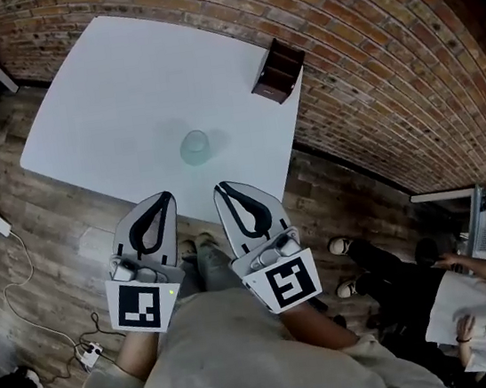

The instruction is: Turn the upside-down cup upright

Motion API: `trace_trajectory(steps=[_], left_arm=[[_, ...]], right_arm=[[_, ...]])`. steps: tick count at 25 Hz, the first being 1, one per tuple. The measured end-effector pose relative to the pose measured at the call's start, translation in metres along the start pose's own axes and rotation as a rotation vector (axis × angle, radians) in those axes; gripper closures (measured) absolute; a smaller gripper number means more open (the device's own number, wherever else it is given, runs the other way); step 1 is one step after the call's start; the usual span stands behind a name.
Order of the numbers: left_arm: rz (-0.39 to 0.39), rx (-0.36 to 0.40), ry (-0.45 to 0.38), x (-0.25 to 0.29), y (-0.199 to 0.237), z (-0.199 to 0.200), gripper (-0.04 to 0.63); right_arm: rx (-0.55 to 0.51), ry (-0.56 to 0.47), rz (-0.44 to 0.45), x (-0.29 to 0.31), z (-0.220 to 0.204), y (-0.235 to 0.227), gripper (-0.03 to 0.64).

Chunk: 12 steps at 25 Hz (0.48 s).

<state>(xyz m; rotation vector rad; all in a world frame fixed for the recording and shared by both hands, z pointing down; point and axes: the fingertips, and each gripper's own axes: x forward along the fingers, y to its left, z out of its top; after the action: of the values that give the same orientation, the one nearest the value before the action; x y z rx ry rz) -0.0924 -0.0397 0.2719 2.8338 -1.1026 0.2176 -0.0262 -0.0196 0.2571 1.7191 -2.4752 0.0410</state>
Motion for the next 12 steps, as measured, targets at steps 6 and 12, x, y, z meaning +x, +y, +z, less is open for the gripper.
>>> trace_trajectory(steps=[6, 12], left_arm=[[0.014, -0.017, 0.024, 0.024, 0.018, -0.019, 0.586], [0.029, -0.02, 0.05, 0.047, 0.029, -0.03, 0.586]], right_arm=[[0.003, 0.027, 0.044, 0.033, -0.027, -0.011, 0.601], [-0.018, 0.049, 0.096, 0.056, -0.045, -0.022, 0.575]])
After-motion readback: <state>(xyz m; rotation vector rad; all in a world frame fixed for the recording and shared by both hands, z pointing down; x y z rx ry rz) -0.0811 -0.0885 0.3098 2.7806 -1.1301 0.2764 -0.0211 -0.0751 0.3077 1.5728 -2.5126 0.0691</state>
